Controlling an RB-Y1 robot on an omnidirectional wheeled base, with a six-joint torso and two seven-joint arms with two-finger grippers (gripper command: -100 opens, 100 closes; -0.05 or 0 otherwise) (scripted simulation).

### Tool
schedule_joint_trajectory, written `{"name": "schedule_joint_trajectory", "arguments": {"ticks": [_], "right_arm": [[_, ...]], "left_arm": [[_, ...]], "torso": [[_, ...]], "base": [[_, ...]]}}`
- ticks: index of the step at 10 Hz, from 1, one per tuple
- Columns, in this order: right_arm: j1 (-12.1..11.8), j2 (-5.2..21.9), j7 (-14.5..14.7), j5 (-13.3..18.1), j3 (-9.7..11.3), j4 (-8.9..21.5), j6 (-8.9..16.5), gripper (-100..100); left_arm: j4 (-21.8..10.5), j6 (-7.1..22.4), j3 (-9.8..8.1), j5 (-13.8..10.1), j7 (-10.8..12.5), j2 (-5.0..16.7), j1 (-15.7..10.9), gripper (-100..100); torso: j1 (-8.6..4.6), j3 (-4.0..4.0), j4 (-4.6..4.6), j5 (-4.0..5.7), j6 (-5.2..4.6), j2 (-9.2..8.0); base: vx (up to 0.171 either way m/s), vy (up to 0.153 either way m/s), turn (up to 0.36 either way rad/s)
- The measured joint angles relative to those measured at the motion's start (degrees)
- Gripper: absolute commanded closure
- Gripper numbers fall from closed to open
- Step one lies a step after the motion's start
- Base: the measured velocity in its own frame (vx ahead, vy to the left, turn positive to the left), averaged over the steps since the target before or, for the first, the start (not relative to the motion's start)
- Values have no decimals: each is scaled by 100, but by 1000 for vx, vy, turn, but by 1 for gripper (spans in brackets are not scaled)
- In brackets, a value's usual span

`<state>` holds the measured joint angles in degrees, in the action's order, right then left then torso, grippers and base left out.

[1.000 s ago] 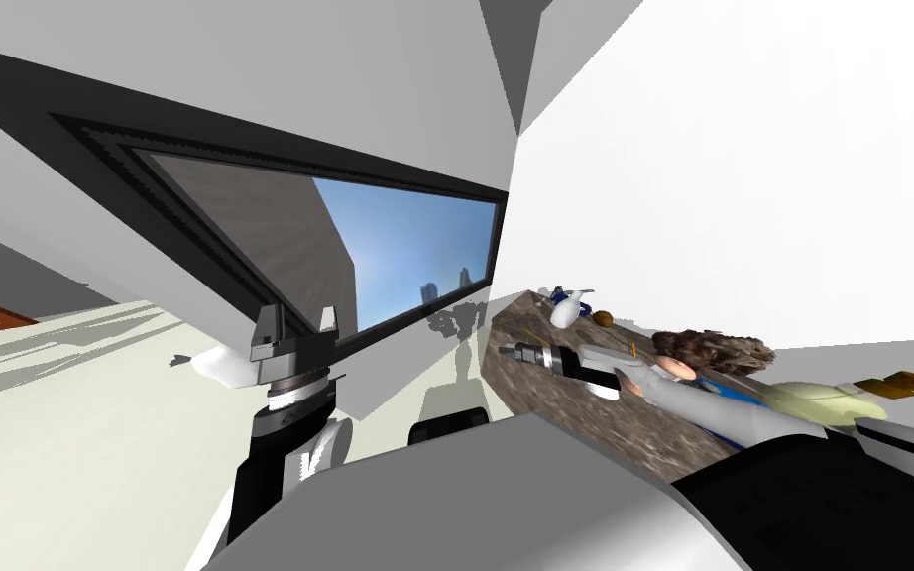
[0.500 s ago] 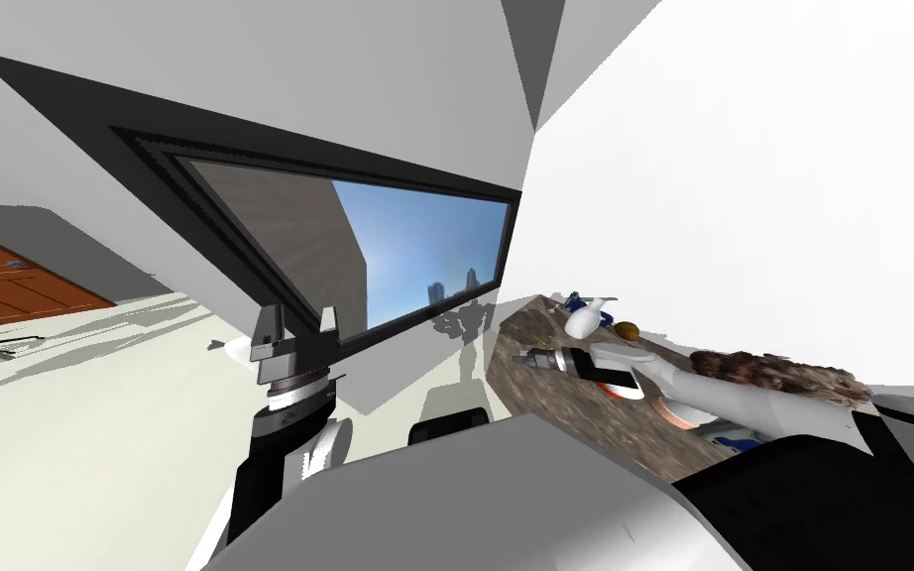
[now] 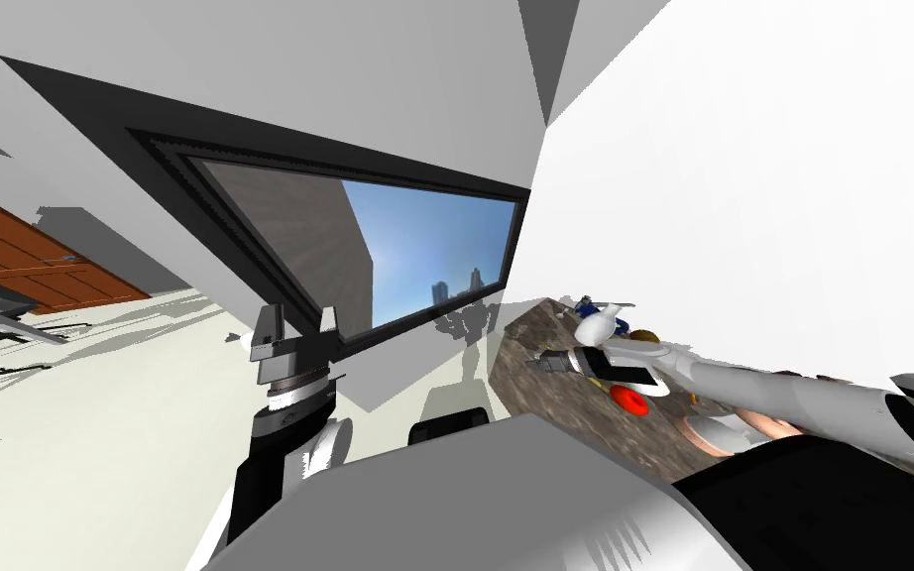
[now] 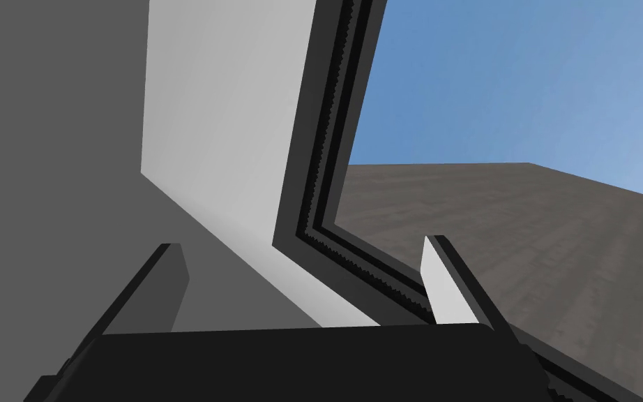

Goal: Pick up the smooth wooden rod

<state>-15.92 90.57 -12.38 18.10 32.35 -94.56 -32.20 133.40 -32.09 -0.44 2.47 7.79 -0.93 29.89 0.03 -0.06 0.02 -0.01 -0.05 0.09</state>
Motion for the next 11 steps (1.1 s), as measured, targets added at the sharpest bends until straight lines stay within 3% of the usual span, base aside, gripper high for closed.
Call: {"name": "schedule_joint_trajectory", "arguments": {"ticks": [3, 6, 8, 10, 11], "right_arm": [[-94, 457, 5, 36, 171, 52, 94, -100], [-11, 863, -53, 254, 518, 323, 96, -100], [-279, 1300, 147, 27, 616, 424, 58, -100], [-126, 1381, -18, 297, 819, 586, 11, -100], [-175, 1482, -25, 305, 934, 633, 11, -100]], "left_arm": [[0, 0, 0, 0, 0, 0, 1, 0], [0, 0, 0, 0, 0, 0, 1, 0], [0, 0, 0, 0, 0, 0, 0, 0], [0, 0, 0, 0, 0, 0, 0, 0], [0, 0, -1, 0, 0, 0, 0, 0]], "torso": [[-2, 1, 0, 1, -4, -1], [-4, 0, 0, 2, -4, -1], [-6, 1, -1, 1, -3, -2], [-6, 5, -2, 2, -3, -9], [-9, 5, -2, 4, -4, -8]], "base": [[39, -15, 100], [38, -21, 91], [31, -32, 73], [20, -31, 67], [22, -45, 57]]}}
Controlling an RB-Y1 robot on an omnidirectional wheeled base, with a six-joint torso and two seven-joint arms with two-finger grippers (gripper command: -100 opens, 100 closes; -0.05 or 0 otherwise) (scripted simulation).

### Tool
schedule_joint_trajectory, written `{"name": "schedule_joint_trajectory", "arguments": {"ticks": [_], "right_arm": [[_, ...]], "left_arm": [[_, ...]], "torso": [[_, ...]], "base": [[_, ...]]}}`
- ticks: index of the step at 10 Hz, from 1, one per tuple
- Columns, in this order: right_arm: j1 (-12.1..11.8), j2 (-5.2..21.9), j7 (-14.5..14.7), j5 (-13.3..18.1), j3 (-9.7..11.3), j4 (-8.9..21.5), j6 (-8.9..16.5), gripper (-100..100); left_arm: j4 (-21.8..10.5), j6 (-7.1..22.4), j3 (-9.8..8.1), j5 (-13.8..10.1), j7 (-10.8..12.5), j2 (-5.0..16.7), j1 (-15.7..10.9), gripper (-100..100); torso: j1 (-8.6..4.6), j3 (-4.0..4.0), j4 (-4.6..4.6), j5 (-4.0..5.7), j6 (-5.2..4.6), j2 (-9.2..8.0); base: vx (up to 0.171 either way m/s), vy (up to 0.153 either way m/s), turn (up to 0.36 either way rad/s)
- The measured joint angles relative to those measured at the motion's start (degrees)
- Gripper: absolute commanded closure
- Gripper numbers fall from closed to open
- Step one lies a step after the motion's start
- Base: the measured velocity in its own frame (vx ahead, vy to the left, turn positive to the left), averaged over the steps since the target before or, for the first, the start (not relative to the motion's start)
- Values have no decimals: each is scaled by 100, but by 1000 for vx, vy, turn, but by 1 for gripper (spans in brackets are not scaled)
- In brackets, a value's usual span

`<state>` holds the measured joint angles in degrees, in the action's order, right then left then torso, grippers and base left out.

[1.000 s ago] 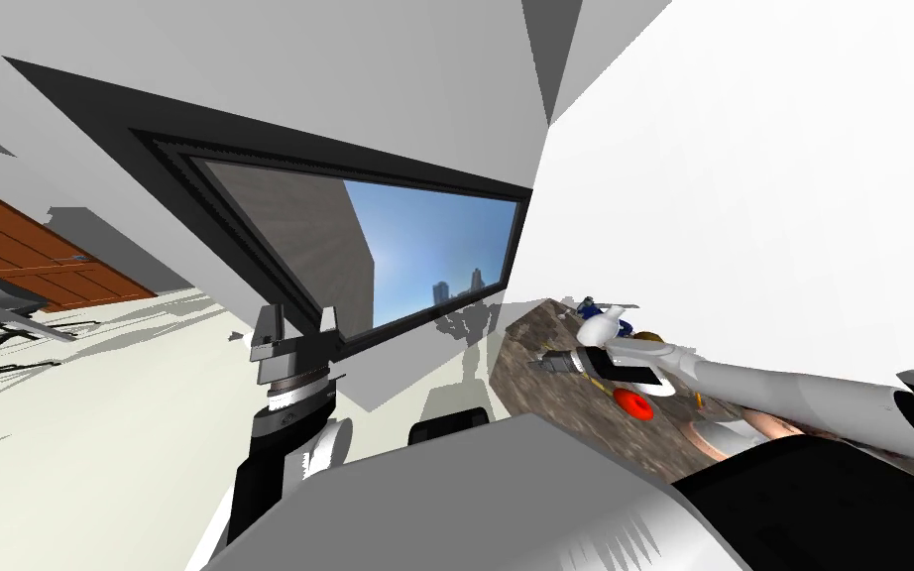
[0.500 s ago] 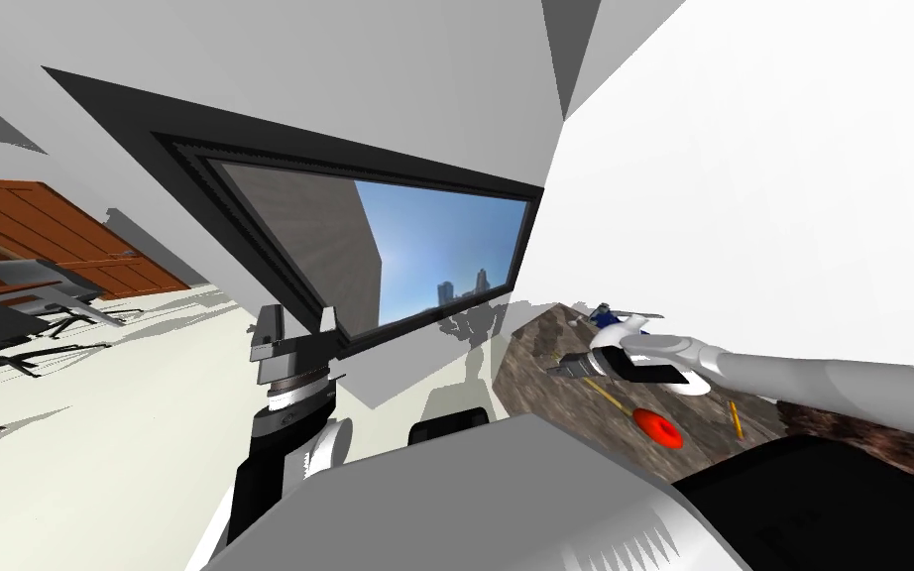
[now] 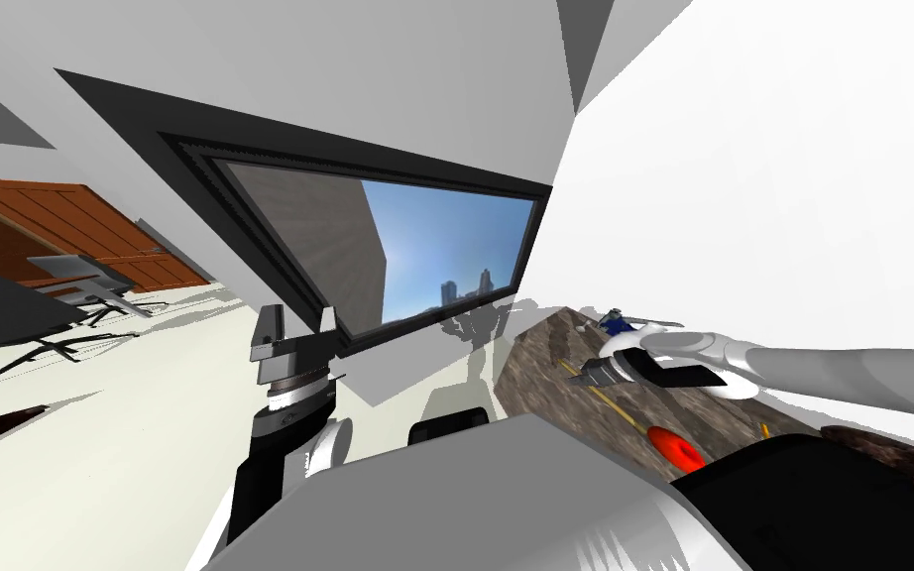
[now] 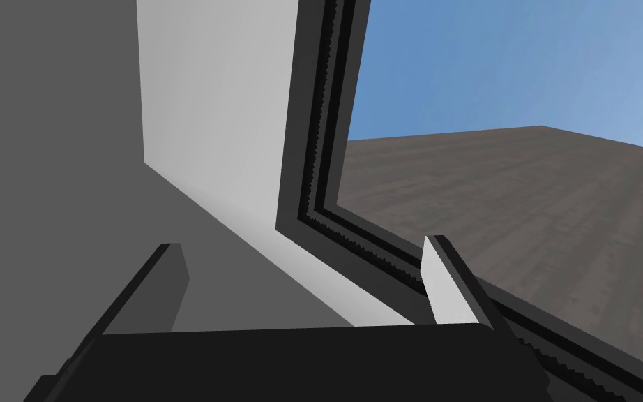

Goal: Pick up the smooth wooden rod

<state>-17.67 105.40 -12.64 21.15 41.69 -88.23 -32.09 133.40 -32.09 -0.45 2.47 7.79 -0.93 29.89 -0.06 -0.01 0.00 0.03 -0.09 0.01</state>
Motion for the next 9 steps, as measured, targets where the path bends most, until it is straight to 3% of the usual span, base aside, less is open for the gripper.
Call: {"name": "schedule_joint_trajectory", "arguments": {"ticks": [1, 4, 5, 6, 9], "right_arm": [[-69, -10, 109, -9, 116, 200, -58, -100], [-189, 136, 55, 109, 436, 218, -7, -100], [-199, 141, 66, 104, 451, 213, 6, 0], [-198, 141, 65, 104, 449, 214, 5, -100], [-157, -119, 175, 224, 362, 658, -288, -100]], "left_arm": [[0, 0, 0, 0, 0, 0, 0, 0], [0, 0, 0, 0, 0, 0, 0, 0], [0, 0, 0, 0, 0, 0, 0, 0], [0, 0, 0, 0, 0, 0, 0, 0], [0, 0, 1, 0, 0, -1, 0, 0]], "torso": [[-5, 1, 0, 2, -2, -2], [-6, 4, -1, 2, -2, -6], [3, 4, -2, 1, -1, -7], [10, 5, -2, -1, -1, -9], [30, 1, -1, -5, 0, -2]], "base": [[15, -51, 34], [9, -39, 20], [0, 0, 0], [13, 29, 21], [19, 42, 9]]}}
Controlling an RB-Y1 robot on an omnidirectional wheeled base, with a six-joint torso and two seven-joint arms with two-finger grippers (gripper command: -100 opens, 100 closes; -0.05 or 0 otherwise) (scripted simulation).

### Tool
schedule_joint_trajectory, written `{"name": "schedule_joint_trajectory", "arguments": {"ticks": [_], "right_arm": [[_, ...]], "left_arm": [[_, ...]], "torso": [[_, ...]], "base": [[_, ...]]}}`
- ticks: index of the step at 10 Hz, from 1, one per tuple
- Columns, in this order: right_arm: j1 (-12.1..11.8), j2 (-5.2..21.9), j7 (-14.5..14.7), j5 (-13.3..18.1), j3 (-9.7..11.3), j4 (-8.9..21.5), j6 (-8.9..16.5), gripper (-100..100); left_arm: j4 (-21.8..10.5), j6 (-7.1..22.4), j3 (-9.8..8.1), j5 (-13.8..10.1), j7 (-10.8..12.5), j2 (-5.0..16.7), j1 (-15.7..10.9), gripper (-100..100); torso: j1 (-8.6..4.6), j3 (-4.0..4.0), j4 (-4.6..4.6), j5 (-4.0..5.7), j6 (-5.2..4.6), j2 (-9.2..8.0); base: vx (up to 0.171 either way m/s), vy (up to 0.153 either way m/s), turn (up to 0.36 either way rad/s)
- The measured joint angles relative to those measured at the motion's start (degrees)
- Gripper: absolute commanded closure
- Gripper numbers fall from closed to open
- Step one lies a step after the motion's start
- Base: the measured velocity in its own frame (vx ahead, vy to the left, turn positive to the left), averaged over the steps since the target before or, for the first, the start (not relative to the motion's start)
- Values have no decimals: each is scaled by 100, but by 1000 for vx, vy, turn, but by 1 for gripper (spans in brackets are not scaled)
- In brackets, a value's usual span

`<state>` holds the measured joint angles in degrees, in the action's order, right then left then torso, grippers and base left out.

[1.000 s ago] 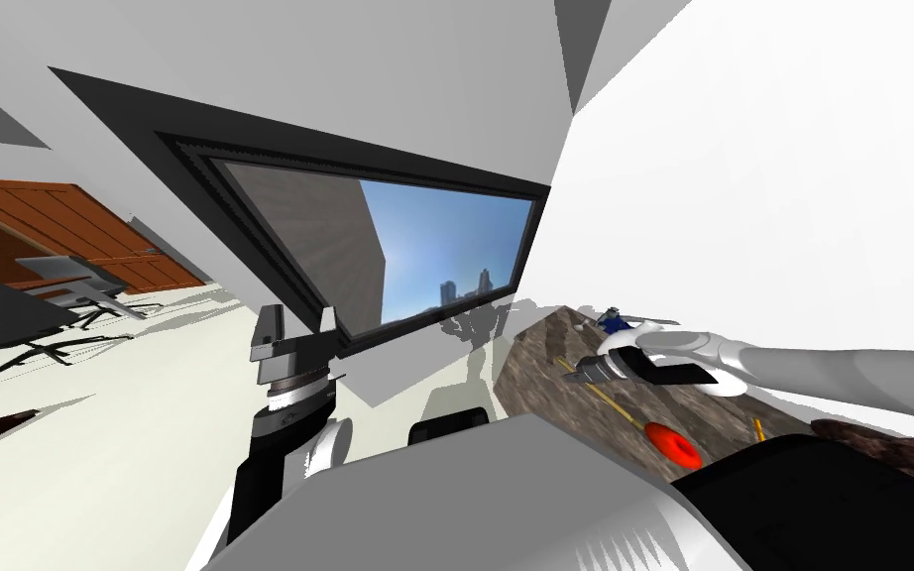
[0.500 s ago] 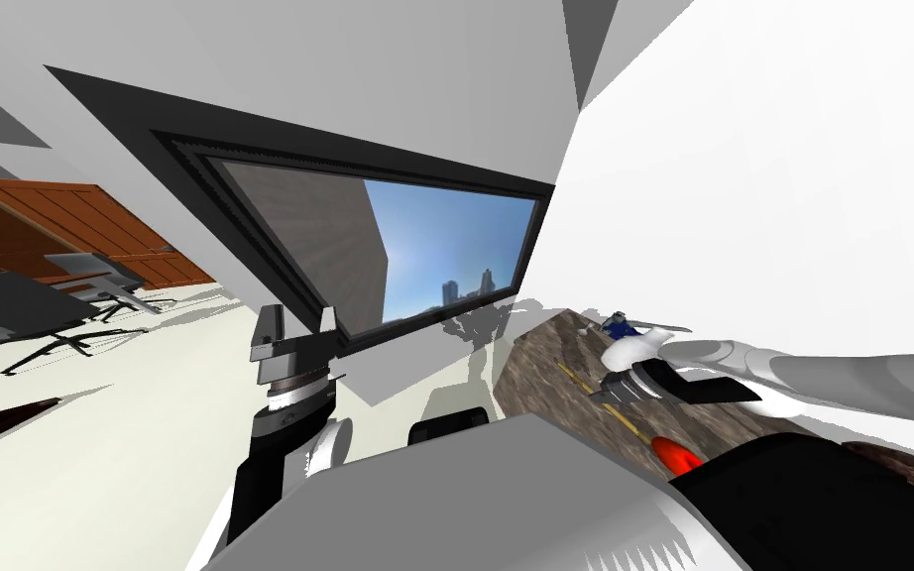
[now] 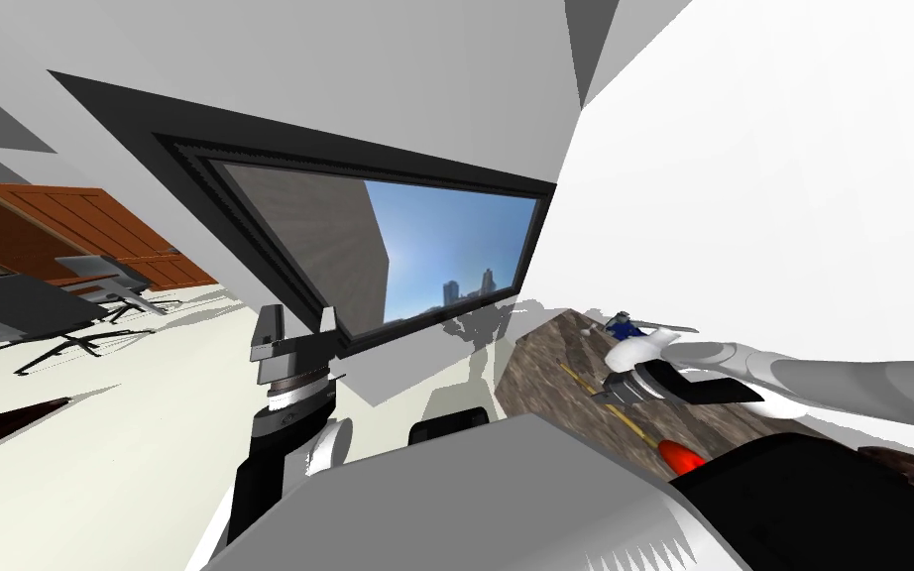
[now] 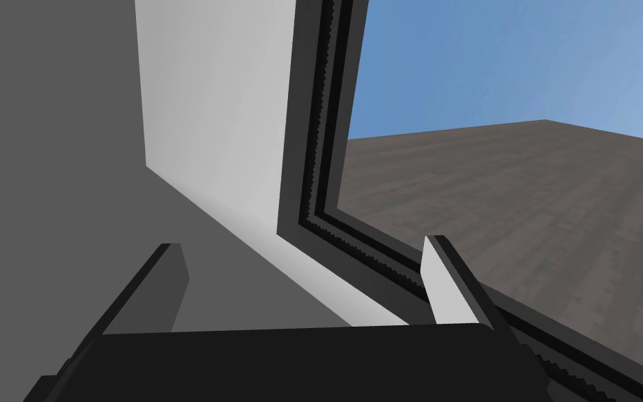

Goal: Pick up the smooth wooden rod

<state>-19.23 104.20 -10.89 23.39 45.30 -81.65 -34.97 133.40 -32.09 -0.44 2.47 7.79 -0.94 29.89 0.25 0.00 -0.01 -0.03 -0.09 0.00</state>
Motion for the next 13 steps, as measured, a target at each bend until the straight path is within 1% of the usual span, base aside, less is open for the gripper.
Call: {"name": "schedule_joint_trajectory", "arguments": {"ticks": [2, 3, 6, 7, 9, 10, 12, 13], "right_arm": [[26, -200, 84, 85, -56, 370, -219, -100], [18, -241, 136, 84, -77, 494, -291, -100], [64, -526, 249, 218, -167, 983, -598, -100], [38, -568, 306, 208, -192, 1109, -661, -100], [69, -744, 397, 282, -253, 1446, -885, -100], [81, -844, 436, 331, -287, 1581, -988, -100], [104, -922, 469, 374, -311, 1826, -1101, -100], [116, -1028, 508, 417, -344, 1974, -1198, -100]], "left_arm": [[0, 0, 0, 0, 0, 0, 0, 0], [0, 0, 0, 0, 0, 0, 0, 0], [0, 0, 0, 0, 0, 0, 0, 0], [0, 0, 0, 0, 0, 0, 0, 0], [0, 0, 0, 0, 0, 0, 0, 0], [0, 0, 0, 0, 0, 0, 0, 0], [0, 0, 0, 0, 0, 0, 0, 0], [0, 0, 0, 0, 0, 0, 0, 0]], "torso": [[1, 0, 0, -1, 0, 0], [0, 1, 0, -2, -1, -2], [2, 1, 0, -1, 0, -2], [1, 1, 0, -2, -1, -1], [-3, 0, 0, -1, -1, -1], [1, 1, 0, -1, 0, -1], [-8, 2, -1, 0, -1, -5], [-7, 2, -1, 1, 0, -4]], "base": [[17, 44, 12], [15, 39, 14], [16, 43, 11], [24, 36, 14], [17, 41, 13], [14, 40, 6], [10, 19, 8], [14, 30, 8]]}}
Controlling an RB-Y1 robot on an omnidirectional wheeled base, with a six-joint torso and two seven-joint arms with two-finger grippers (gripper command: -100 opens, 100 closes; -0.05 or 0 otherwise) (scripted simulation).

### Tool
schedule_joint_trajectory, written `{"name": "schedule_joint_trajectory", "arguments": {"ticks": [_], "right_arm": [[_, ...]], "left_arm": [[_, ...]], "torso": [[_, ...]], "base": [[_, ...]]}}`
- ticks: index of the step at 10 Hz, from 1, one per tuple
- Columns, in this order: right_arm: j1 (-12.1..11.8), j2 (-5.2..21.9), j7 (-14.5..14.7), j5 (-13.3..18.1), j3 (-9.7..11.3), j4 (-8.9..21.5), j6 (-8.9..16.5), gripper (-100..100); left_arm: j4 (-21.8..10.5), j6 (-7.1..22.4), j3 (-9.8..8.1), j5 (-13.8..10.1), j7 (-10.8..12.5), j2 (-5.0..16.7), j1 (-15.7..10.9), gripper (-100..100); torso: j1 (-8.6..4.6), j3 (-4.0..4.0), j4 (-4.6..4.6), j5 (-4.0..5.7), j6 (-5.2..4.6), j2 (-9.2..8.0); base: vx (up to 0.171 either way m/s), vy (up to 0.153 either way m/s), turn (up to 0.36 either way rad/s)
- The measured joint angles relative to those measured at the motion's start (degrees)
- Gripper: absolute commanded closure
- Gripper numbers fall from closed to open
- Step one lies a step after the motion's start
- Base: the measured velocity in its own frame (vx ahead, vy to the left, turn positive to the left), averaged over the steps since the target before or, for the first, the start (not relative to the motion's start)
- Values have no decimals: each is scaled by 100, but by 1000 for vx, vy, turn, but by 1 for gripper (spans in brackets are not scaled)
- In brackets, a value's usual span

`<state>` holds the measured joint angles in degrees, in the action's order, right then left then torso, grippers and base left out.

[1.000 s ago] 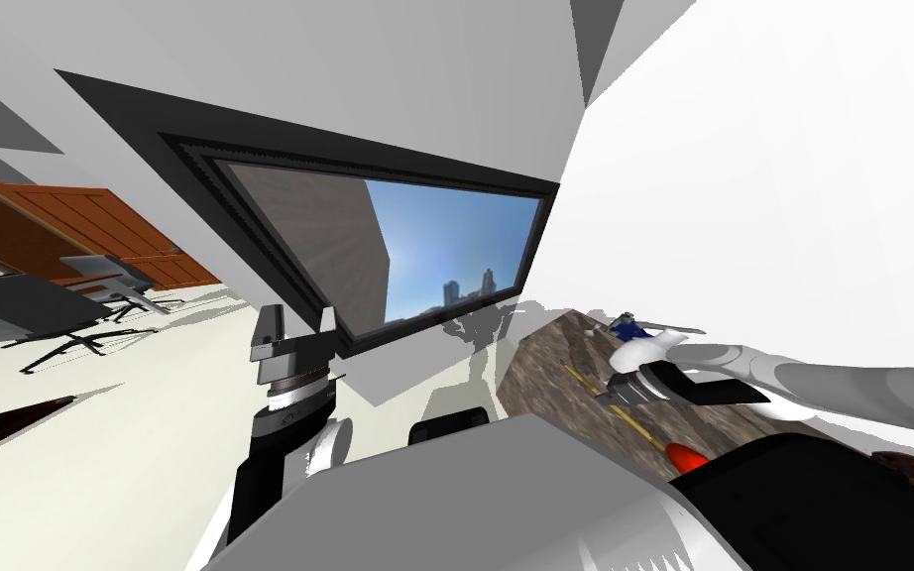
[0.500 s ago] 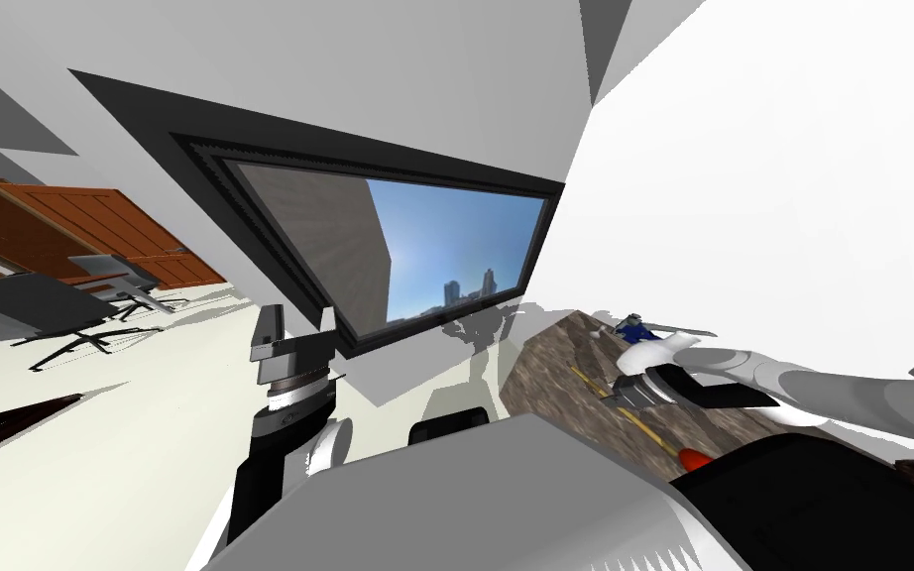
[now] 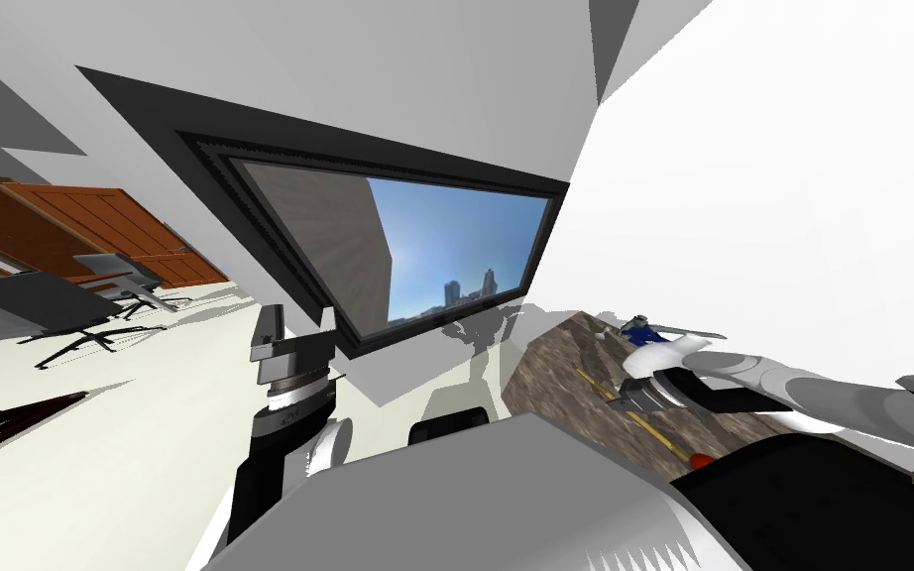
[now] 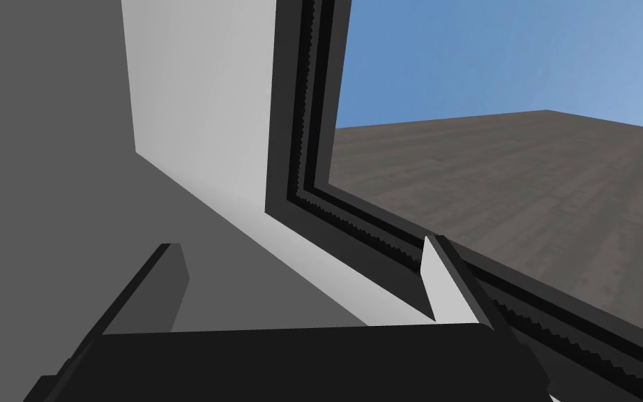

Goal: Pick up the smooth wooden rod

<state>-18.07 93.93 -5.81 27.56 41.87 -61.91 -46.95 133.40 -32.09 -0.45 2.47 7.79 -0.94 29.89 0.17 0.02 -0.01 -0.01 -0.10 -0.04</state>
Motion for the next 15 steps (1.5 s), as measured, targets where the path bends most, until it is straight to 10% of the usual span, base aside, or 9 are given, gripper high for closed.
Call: {"name": "schedule_joint_trajectory", "arguments": {"ticks": [5, 6, 10, 11, 12, 15], "right_arm": [[66, -418, 210, 178, -130, 863, -518, -100], [60, -417, 216, 175, -134, 871, -523, 100], [63, -414, 215, 175, -136, 873, -517, 100], [63, -414, 216, 175, -136, 872, -518, 0], [63, -414, 216, 175, -136, 872, -518, 100], [12, -141, 94, 47, -37, 399, -171, 100]], "left_arm": [[0, 0, 0, 0, 0, 0, 0, 0], [0, 0, 0, 0, 0, 0, 0, 0], [0, 0, 0, 0, 0, 0, 0, 0], [0, 0, 0, 0, 0, 0, 0, 0], [0, 0, 0, 0, 0, 0, 0, 0], [0, 0, -1, 0, 0, 1, 0, 0]], "torso": [[6, 0, 0, -4, -1, -1], [-1, 1, 0, -2, 0, -2], [-7, 3, 0, 2, -2, -6], [-6, 3, 0, 1, -2, -6], [-6, 3, -1, 1, -2, -7], [-28, 10, -4, 6, -1, -18]], "base": [[16, 36, 8], [0, 0, 0], [0, 0, 0], [0, 0, 0], [-9, -30, -22], [-29, -59, -14]]}}
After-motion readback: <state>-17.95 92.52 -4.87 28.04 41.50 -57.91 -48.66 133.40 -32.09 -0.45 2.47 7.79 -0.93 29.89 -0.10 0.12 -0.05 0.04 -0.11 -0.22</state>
